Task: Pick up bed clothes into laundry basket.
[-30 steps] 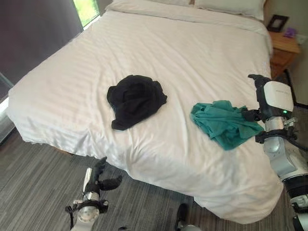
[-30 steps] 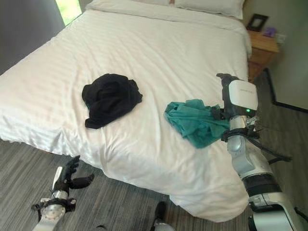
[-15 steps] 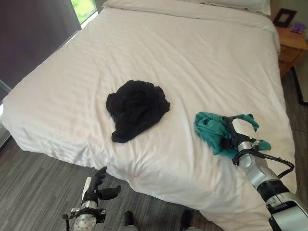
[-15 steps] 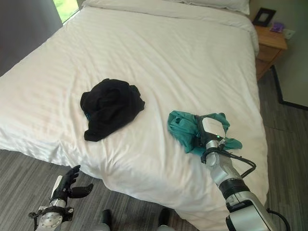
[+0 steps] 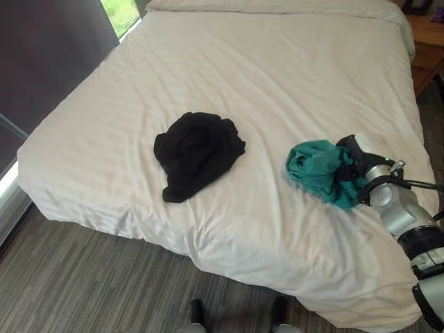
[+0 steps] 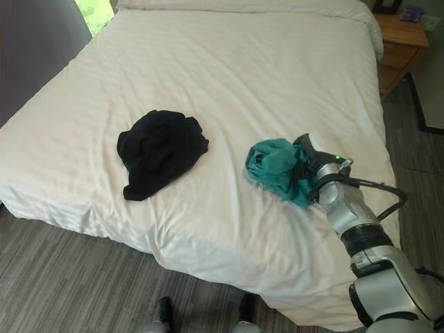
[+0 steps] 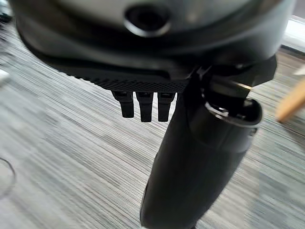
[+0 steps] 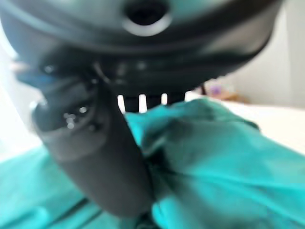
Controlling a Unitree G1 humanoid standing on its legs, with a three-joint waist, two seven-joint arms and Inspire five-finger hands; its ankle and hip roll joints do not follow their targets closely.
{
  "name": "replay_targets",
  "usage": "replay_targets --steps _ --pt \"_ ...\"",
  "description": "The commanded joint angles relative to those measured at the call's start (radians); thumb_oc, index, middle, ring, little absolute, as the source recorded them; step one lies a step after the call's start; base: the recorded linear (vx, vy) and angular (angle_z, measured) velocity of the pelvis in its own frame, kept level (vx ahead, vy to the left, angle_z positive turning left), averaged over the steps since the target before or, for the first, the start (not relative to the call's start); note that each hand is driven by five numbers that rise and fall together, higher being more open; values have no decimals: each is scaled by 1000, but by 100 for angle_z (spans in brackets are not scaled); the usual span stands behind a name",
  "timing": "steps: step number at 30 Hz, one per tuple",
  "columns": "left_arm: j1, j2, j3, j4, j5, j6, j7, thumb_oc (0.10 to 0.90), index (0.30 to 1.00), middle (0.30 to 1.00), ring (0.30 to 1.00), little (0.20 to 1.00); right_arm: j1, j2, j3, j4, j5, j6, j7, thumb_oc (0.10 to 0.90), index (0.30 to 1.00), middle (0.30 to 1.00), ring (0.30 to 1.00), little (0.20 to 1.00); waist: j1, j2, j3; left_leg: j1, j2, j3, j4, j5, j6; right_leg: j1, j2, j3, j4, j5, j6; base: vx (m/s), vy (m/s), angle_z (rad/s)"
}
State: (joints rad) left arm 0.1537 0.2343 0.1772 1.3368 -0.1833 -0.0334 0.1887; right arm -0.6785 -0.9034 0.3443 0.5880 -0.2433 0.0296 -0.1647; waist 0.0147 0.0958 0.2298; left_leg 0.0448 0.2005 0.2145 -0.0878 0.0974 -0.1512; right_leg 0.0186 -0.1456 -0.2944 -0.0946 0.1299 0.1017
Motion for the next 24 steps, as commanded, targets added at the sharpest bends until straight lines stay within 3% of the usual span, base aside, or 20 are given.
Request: replay_targets --steps 1,2,3,7,9,10,13,14,15,18,22,24 --pt "-35 143 23 54 17 2 43 800 900 900 900 900 -64 -115 -192 -147 108 -69 -151 400 300 300 300 300 -2 -103 -70 16 46 0 0 -39 -53 60 -136 9 7 -104 114 55 28 7" --pt "-26 165 37 50 35 1 23 800 900 900 900 900 18 -181 -303 -193 137 -82 -177 400 300 300 300 300 -9 -106 -82 24 43 -2 0 -44 -52 68 -142 5 7 -99 119 54 28 9" --pt "-27 168 33 50 35 1 23 800 900 900 900 900 33 -181 -318 -200 137 -82 -176 400 300 300 300 300 -5 -108 -82 24 43 -3 0 -45 -52 69 -142 4 7 -99 120 46 31 7" --pt "-45 294 100 24 28 -13 22 800 900 900 900 900 262 -266 -570 -234 156 -96 -230 400 300 300 300 300 -15 -97 -98 31 39 -15 0 -54 -49 78 -150 -11 7 -88 132 18 27 6" --pt "-48 298 95 25 28 -13 21 800 900 900 900 900 276 -265 -584 -239 155 -96 -229 400 300 300 300 300 -10 -99 -98 31 38 -15 0 -54 -49 79 -150 -11 7 -89 132 25 18 5" --pt "-70 370 118 -7 30 -27 34 800 900 900 900 900 386 -287 -711 -237 181 -103 -255 400 300 300 300 300 -24 -89 -107 36 38 -22 0 -63 -49 88 -153 -19 7 -87 139 52 61 -2" --pt "-64 482 135 -167 48 -44 66 800 900 900 900 900 620 -300 -865 -141 170 -94 -252 400 300 300 300 300 -22 -76 -115 41 39 -32 0 -67 -49 97 -155 -33 11 -81 150 13 34 33" --pt "1 564 225 -347 77 -52 103 800 900 900 900 900 796 -246 -960 -117 129 -71 -229 400 300 300 300 300 -22 -65 -113 49 44 -33 0 -73 -51 102 -150 -35 15 -87 152 0 0 0" --pt "5 565 225 -357 79 -47 102 800 900 900 900 900 811 -239 -973 -125 129 -71 -227 400 300 300 300 300 -18 -68 -115 45 43 -34 0 -67 -50 99 -151 -36 12 -82 151 -19 -37 -3" --pt "94 694 388 -585 150 -50 147 800 900 900 900 900 943 -80 -1045 -100 149 -50 -217 400 300 300 300 300 -8 -48 -121 52 49 -36 0 -73 -50 106 -144 -37 14 -96 152 8 -37 2" --pt "138 842 604 -737 127 -74 163 800 900 900 900 900 927 2 -954 20 155 -19 -179 400 300 300 300 300 -2 -28 -124 61 53 -28 0 -70 -50 108 -137 -28 12 -110 146 -2 -30 -16" --pt "148 875 651 -756 120 -78 167 800 900 900 900 900 913 13 -916 43 141 -14 -163 400 300 300 300 300 -4 -26 -124 56 54 -26 0 -61 -49 103 -134 -27 9 -104 142 -20 -3 -13"
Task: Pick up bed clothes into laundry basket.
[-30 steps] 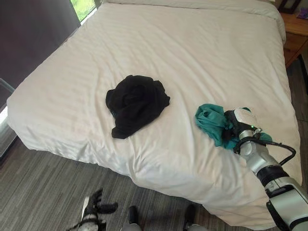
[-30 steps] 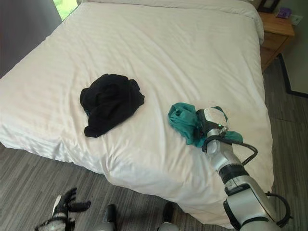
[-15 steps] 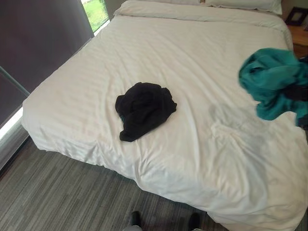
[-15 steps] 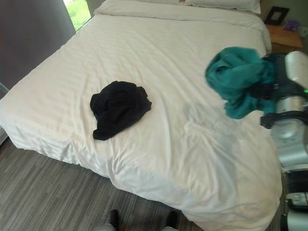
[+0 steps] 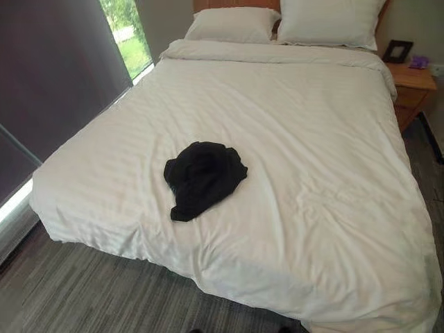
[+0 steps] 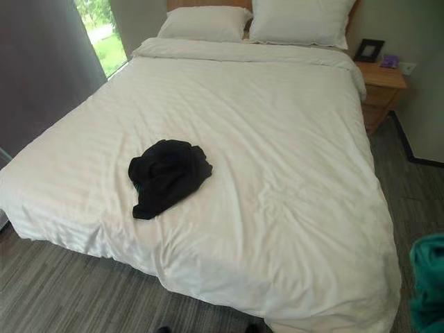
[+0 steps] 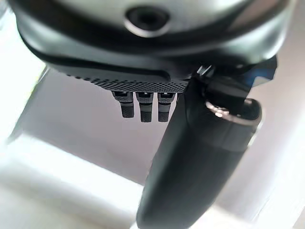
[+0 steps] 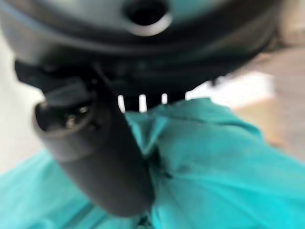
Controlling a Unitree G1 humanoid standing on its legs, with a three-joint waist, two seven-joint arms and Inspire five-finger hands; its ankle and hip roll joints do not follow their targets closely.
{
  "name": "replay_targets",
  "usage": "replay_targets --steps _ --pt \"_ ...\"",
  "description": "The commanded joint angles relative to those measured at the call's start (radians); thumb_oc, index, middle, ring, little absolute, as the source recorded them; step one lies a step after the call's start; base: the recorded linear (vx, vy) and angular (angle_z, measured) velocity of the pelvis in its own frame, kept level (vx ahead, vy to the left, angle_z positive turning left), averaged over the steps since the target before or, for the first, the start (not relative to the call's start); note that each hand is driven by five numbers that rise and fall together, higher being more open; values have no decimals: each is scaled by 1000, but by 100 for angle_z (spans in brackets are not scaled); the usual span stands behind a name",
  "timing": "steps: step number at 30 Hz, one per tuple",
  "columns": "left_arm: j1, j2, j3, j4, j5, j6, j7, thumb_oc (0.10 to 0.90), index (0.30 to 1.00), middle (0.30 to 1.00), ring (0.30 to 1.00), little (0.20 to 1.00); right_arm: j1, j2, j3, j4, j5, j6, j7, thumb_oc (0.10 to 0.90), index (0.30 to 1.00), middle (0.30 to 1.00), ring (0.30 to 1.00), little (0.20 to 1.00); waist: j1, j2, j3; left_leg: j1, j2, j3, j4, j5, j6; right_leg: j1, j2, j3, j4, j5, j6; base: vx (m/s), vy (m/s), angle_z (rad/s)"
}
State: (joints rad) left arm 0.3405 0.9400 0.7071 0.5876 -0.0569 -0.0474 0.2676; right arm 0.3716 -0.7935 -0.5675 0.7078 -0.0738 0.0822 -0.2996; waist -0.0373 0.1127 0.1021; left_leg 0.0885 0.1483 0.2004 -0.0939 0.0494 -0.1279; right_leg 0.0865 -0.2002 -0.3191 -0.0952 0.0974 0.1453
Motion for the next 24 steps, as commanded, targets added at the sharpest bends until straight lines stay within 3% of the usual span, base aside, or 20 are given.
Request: replay_targets --steps 1,3,4,6,7,9,11,12,13,17,18,21,22,23,24 --pt "-44 205 158 -54 -3 -69 96 800 900 900 900 900 -130 -86 33 -59 -58 -58 -14 400 300 300 300 300 51 -32 5 18 108 -11 7 -17 -73 42 -77 -3 11 -82 98 -17 -13 -9" --pt "-48 239 195 -91 5 -68 109 800 900 900 900 900 -138 -63 75 -36 -84 -48 -9 400 300 300 300 300 50 -31 5 13 110 -9 7 -7 -73 40 -74 -6 8 -78 95 -36 -23 -9" --pt "-142 289 174 -143 4 -83 166 800 900 900 900 900 -155 -14 171 37 -103 -39 13 400 300 300 300 300 43 -25 6 13 112 -7 7 -3 -75 44 -69 -8 8 -83 92 -34 -44 -4" --pt "-405 276 -25 -254 -27 -142 226 800 900 900 900 900 -200 30 391 155 -202 -35 46 400 300 300 300 300 27 -23 16 13 114 -9 7 -3 -76 56 -63 -16 8 -96 89 -59 -44 12" --pt "-439 277 -56 -248 -22 -140 232 800 900 900 900 900 -201 32 383 164 -202 -38 43 400 300 300 300 300 36 -22 17 8 113 -11 7 4 -75 52 -64 -17 8 -90 87 -66 -24 25" --pt "-613 221 -250 -337 -47 -175 206 800 900 900 900 900 -242 92 522 251 -237 -32 78 400 300 300 300 300 33 -20 24 7 114 -14 7 7 -76 59 -60 -22 8 -95 85 -40 -20 16" --pt "-632 223 -269 -331 -46 -175 208 800 900 900 900 900 -238 95 516 253 -237 -33 77 400 300 300 300 300 41 -22 22 5 113 -13 7 8 -76 56 -61 -21 8 -94 85 -7 -4 3" --pt "-773 159 -469 -380 59 -147 196 800 900 900 900 900 -272 172 638 369 -239 -45 120 400 300 300 300 300 20 -17 30 14 117 -14 7 11 -78 58 -57 -12 8 -92 86 -12 -43 -12" --pt "-905 89 -632 -353 122 -130 185 800 900 900 900 900 -284 229 689 425 -235 -53 139 400 300 300 300 300 11 -20 39 20 120 -7 7 14 -78 53 -52 -1 8 -94 83 -13 -43 -3" --pt "-992 18 -752 -299 183 -111 163 800 900 900 900 900 -294 285 801 463 -295 -64 174 400 300 300 300 300 -27 -24 56 30 126 11 7 16 -78 48 -47 19 8 -100 77 -12 -32 -20" --pt "-1001 -39 -789 -249 197 -96 148 800 900 900 900 900 -294 304 873 466 -352 -72 216 400 300 300 300 300 -66 -25 67 45 130 29 7 13 -80 50 -45 35 8 -109 76 -9 7 -41" --pt "-1001 -76 -817 -211 238 -76 148 800 900 900 900 900 -297 320 891 470 -371 -72 222 400 300 300 300 300 -92 -28 73 46 132 43 7 17 -79 37 -43 51 8 -103 72 -42 -3 -32" --pt "-1008 -73 -851 -173 337 -44 175 800 900 900 900 900 -287 337 905 467 -382 -78 219 400 300 300 300 300 -116 -35 77 51 135 57 7 16 -80 27 -41 61 8 -100 72 -20 -12 -49" --pt "-1009 -74 -852 -173 337 -45 175 800 900 900 900 900 -287 337 905 467 -382 -78 219 400 300 300 300 300 -116 -35 77 51 135 57 7 16 -80 27 -41 61 8 -100 72 -26 -26 -46" --pt "-1021 -98 -889 -96 396 -14 181 800 900 900 900 900 -264 354 925 466 -393 -89 215 400 300 300 300 300 -144 -44 76 57 138 70 7 12 -82 19 -40 75 8 -97 72 0 -19 -27"
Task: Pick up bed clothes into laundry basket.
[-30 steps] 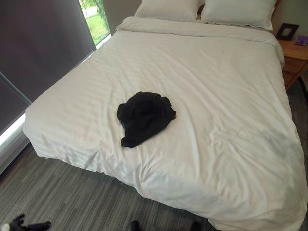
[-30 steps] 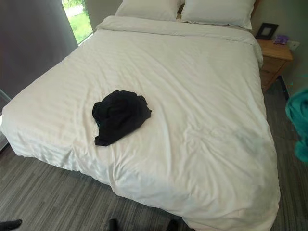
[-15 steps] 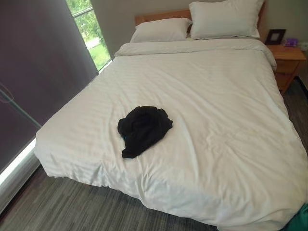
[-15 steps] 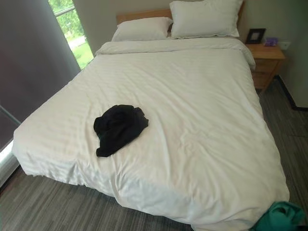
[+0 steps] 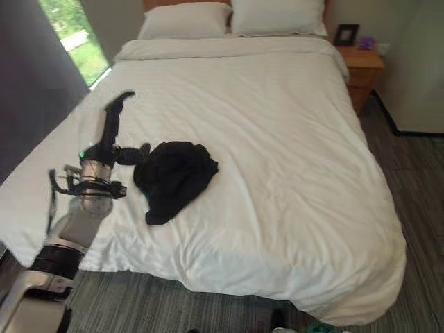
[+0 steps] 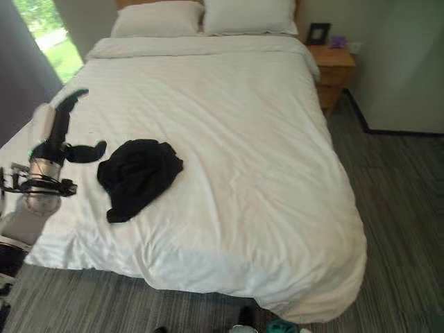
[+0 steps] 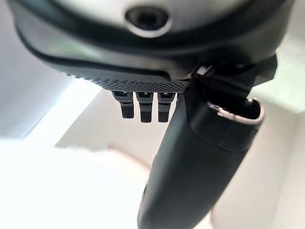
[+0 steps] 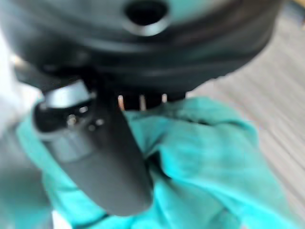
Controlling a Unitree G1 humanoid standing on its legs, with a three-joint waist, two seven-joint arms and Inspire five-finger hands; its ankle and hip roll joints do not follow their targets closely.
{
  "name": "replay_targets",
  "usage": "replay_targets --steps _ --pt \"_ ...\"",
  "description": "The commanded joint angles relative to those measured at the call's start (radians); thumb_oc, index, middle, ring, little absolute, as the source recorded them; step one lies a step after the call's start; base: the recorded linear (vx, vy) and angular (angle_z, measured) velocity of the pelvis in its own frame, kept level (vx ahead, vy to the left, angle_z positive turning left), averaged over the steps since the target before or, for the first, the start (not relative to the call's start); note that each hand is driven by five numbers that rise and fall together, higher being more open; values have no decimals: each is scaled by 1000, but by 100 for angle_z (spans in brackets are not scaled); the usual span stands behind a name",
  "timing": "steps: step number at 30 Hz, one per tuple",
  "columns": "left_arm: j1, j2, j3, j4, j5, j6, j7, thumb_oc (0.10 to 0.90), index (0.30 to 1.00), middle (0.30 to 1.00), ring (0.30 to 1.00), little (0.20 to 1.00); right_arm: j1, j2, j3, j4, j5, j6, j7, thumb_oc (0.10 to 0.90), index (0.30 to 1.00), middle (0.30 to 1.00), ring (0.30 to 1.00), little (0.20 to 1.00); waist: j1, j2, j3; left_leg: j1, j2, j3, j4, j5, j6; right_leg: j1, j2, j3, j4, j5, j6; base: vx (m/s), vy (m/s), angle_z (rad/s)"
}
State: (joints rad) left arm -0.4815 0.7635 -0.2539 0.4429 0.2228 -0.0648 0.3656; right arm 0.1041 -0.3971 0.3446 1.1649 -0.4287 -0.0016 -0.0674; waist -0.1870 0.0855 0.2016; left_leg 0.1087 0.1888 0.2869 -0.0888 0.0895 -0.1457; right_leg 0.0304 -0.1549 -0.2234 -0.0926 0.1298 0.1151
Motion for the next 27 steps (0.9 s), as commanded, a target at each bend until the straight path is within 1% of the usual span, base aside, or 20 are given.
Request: replay_targets --steps 1,2,3,5,7,8,9,11,12,13,14,15,16,17,22,23,24,25,26,27 --pt "-212 74 53 86 130 11 80 800 900 900 900 900 16 -37 19 7 -39 -11 -19 400 300 300 300 300 -1 -20 -26 41 99 -10 2 -30 -65 74 -85 -17 5 -129 102 15 -29 -21" --pt "-245 67 2 174 180 42 71 800 900 900 900 900 29 -30 30 11 -36 -18 -21 400 300 300 300 300 -16 -25 -30 49 102 -2 2 -33 -67 76 -84 -11 5 -129 103 21 -16 -23" --pt "-254 65 -6 181 180 41 74 800 900 900 900 900 30 -28 27 11 -35 -19 -21 400 300 300 300 300 -13 -27 -29 49 102 -2 2 -34 -67 77 -84 -12 5 -129 103 31 -19 -22" --pt "-286 53 -51 283 209 65 59 800 900 900 900 900 28 -30 26 13 -14 -22 -26 400 300 300 300 300 -27 -29 -32 55 103 3 2 -36 -68 77 -83 -7 5 -128 105 23 -5 -26" --pt "-339 44 -120 387 264 91 46 800 900 900 900 900 19 -33 15 14 21 -23 -38 400 300 300 300 300 -38 -33 -32 58 102 5 2 -39 -68 74 -82 -1 5 -126 106 6 -2 -6" --pt "-370 30 -196 468 334 107 28 800 900 900 900 900 15 -35 9 20 35 -22 -47 400 300 300 300 300 -42 -36 -29 61 102 8 2 -42 -68 72 -83 1 5 -124 108 0 0 0" --pt "-386 11 -240 546 372 117 2 800 900 900 900 900 8 -40 8 23 43 -22 -50 400 300 300 300 300 -47 -37 -31 59 101 11 2 -43 -68 68 -82 4 5 -123 109 0 0 0" --pt "-391 -56 -317 703 458 145 -61 800 900 900 900 900 -9 -53 -1 29 64 -19 -59 400 300 300 300 300 -60 -42 -31 61 101 16 2 -47 -68 61 -82 11 7 -121 110 -4 5 2" --pt "-396 -61 -319 710 458 144 -59 800 900 900 900 900 -9 -54 -3 29 65 -19 -59 400 300 300 300 300 -58 -41 -31 61 100 16 2 -47 -68 61 -82 11 7 -121 110 6 10 -6" --pt "-376 -120 -338 796 509 167 -92 800 900 900 900 900 -23 -73 -17 24 90 -22 -58 400 300 300 300 300 -67 -44 -30 65 98 22 2 -53 -67 56 -83 20 9 -120 112 12 2 -9" --pt "-369 -149 -343 809 534 190 -88 800 900 900 900 900 -57 -62 -2 6 99 -23 -68 400 300 300 300 300 -59 -44 -32 64 98 21 2 -55 -66 56 -83 19 9 -121 111 25 -7 -6" --pt "-321 -206 -323 845 545 209 -104 800 900 900 900 900 -91 -35 8 -6 117 -20 -91 400 300 300 300 300 -46 -43 -34 63 96 16 2 -59 -65 55 -85 16 9 -122 111 0 0 0" --pt "-320 -208 -322 846 545 210 -103 800 900 900 900 900 -91 -37 9 -5 117 -20 -91 400 300 300 300 300 -46 -42 -35 62 96 16 2 -60 -65 54 -85 16 10 -123 112 0 0 0" --pt "-274 -267 -301 883 516 202 -119 800 900 900 900 900 -119 -33 -5 2 142 -19 -97 400 300 300 300 300 -46 -43 -35 60 96 17 2 -59 -65 48 -83 19 10 -122 111 0 0 0" --pt "-262 -278 -300 889 510 192 -127 800 900 900 900 900 -130 -42 -11 6 151 -17 -94 400 300 300 300 300 -44 -41 -37 58 96 20 2 -59 -66 43 -82 21 9 -120 112 0 0 1" --pt "-230 -277 -299 847 476 159 -123 800 900 900 900 900 -177 -58 -30 40 170 -4 -98 400 300 300 300 300 -35 -41 -35 44 98 25 2 -55 -69 26 -82 21 6 -110 114 -40 20 -2" --pt "-249 -259 -300 814 462 152 -102 452 378 378 378 378 -176 -59 -31 41 173 -7 -97 400 300 300 300 300 -30 -42 -36 39 99 23 2 -54 -68 22 -82 17 6 -108 113 -53 17 -5" --pt "-268 -250 -306 787 456 146 -78 400 300 300 300 300 -172 -59 -29 38 177 -12 -100 400 300 300 300 300 -27 -43 -36 36 99 21 2 -54 -67 22 -82 14 6 -108 113 -44 -5 -3" --pt "-303 -266 -319 744 450 145 -46 400 300 300 300 300 -163 -43 -23 33 180 -15 -108 400 300 300 300 300 -26 -44 -36 32 99 16 2 -54 -66 25 -83 10 5 -108 113 -30 -5 2" --pt "-305 -266 -321 744 449 146 -45 400 300 300 300 300 -163 -42 -24 33 180 -15 -109 400 300 300 300 300 -25 -45 -35 32 99 15 2 -55 -65 26 -84 8 5 -109 113 -28 -4 5"
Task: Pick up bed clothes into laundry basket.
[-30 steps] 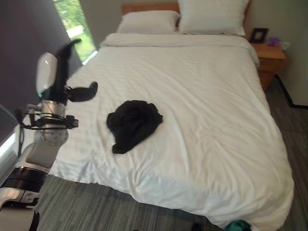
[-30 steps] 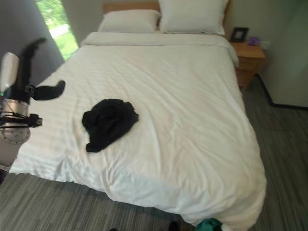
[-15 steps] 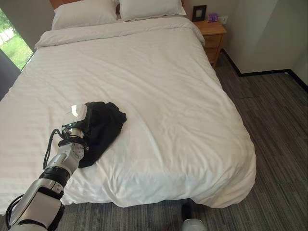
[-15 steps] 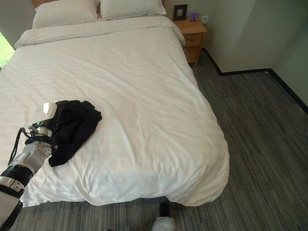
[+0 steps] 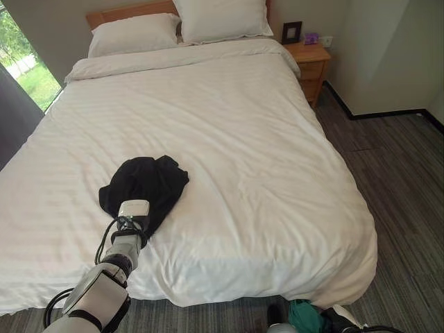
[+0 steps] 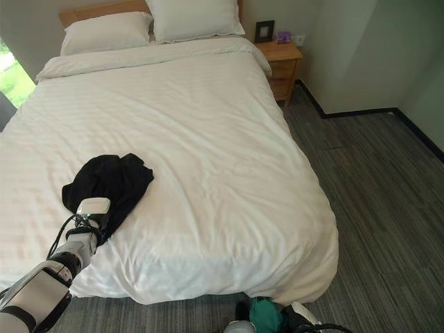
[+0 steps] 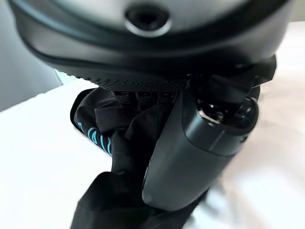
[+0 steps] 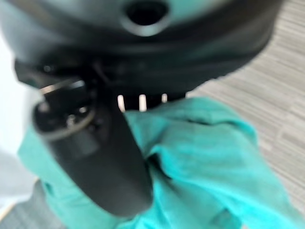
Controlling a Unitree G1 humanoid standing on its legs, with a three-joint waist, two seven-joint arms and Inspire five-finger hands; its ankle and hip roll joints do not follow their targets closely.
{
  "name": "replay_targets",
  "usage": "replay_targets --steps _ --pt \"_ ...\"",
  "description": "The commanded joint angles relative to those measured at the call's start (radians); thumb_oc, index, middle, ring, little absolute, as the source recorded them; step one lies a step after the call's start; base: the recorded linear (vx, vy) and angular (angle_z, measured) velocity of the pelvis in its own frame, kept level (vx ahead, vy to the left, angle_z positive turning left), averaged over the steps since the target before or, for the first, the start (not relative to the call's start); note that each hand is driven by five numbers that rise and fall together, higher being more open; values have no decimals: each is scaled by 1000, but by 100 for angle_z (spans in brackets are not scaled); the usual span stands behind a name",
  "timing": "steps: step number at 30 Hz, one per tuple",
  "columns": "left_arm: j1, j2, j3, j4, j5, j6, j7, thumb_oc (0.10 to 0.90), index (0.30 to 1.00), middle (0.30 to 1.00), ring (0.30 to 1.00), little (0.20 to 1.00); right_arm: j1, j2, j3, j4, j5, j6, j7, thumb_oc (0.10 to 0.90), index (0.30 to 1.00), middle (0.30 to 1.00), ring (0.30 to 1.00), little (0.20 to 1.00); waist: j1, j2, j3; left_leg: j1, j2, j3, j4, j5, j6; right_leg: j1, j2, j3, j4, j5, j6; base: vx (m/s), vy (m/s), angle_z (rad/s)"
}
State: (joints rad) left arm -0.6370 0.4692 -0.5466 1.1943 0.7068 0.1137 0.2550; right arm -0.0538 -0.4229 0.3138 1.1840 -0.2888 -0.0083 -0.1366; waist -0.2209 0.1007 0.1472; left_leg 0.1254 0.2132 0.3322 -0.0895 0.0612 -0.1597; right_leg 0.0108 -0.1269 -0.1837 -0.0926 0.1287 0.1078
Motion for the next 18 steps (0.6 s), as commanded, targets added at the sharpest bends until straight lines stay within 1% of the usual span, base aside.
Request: replay_targets --steps 1,2,3,4,6,8,9,11,12,14,15,16,17,18 --pt "-210 15 -21 -89 -67 -39 119 400 300 300 300 300 20 5 -10 3 60 -13 -56 400 300 300 300 300 10 -63 18 14 75 -35 2 -29 -49 53 -113 -40 5 -111 121 -11 -2 8" --pt "-210 16 -23 -91 -67 -38 119 400 300 300 300 300 20 5 -11 2 60 -14 -57 400 300 300 300 300 10 -64 19 15 75 -37 2 -29 -49 55 -113 -41 5 -111 121 -3 -1 15" --pt "-240 14 -1 -166 -103 -40 169 400 300 300 300 300 40 19 -38 -1 92 -22 -73 400 300 300 300 300 11 -67 22 22 74 -40 2 -35 -47 70 -114 -48 5 -117 123 -7 -8 18" --pt "-272 -3 40 -297 -153 -41 243 400 300 300 300 300 63 51 -44 -17 108 -30 -87 400 300 300 300 300 17 -74 19 18 73 -48 2 -32 -42 77 -115 -57 5 -115 121 -11 -9 17" --pt "-294 10 65 -399 -180 -50 289 400 300 300 300 300 77 69 -19 -26 85 -29 -96 400 300 300 300 300 19 -80 16 27 73 -52 2 -35 -40 90 -117 -63 5 -118 122 -7 -1 21" --pt "-304 17 88 -438 -221 -58 309 400 300 300 300 300 64 54 -25 -28 75 -24 -110 400 300 300 300 300 24 -84 7 32 72 -52 2 -38 -40 98 -117 -66 5 -119 123 18 12 14" --pt "-307 10 114 -467 -267 -65 338 400 300 300 300 300 53 41 -43 -28 84 -20 -121 400 300 300 300 300 26 -85 3 35 73 -52 2 -38 -40 101 -118 -67 5 -119 124 0 0 0" --pt "-307 10 114 -467 -267 -65 338 400 300 300 300 300 53 40 -43 -28 84 -20 -121 400 300 300 300 300 26 -85 3 35 73 -52 2 -38 -40 101 -118 -67 5 -119 124 0 0 0" --pt "-323 -7 117 -512 -302 -73 366 400 300 300 300 300 35 24 -65 -33 100 -17 -151 400 300 300 300 300 30 -88 -1 45 73 -54 2 -45 -38 111 -117 -70 7 -123 125 15 32 1" --pt "-353 -8 120 -589 -339 -89 385 400 300 300 300 300 23 24 -58 -38 91 -12 -172 400 300 300 300 300 34 -88 -13 44 73 -58 2 -45 -36 112 -120 -72 9 -119 126 3 54 2" --pt "-353 -8 120 -589 -339 -89 385 400 300 300 300 300 23 24 -58 -38 91 -12 -172 400 300 300 300 300 33 -88 -12 44 73 -58 2 -45 -36 112 -120 -72 9 -119 126 37 50 9" --pt "-390 8 120 -668 -385 -110 399 400 300 300 300 300 -4 14 -54 -46 84 -3 -190 400 300 300 300 300 40 -85 -28 49 71 -59 2 -49 -36 118 -123 -77 10 -118 128 44 23 9" --pt "-396 15 125 -710 -390 -112 402 400 300 300 300 300 -15 6 -58 -57 83 1 -197 400 300 300 300 300 43 -85 -30 50 69 -61 2 -50 -35 120 -123 -78 11 -119 128 42 30 11" --pt "-401 21 139 -784 -423 -128 412 400 300 300 300 300 -33 -21 -75 -83 88 4 -211 400 300 300 300 300 47 -84 -33 49 68 -64 2 -50 -36 122 -123 -80 12 -118 128 5 20 8"
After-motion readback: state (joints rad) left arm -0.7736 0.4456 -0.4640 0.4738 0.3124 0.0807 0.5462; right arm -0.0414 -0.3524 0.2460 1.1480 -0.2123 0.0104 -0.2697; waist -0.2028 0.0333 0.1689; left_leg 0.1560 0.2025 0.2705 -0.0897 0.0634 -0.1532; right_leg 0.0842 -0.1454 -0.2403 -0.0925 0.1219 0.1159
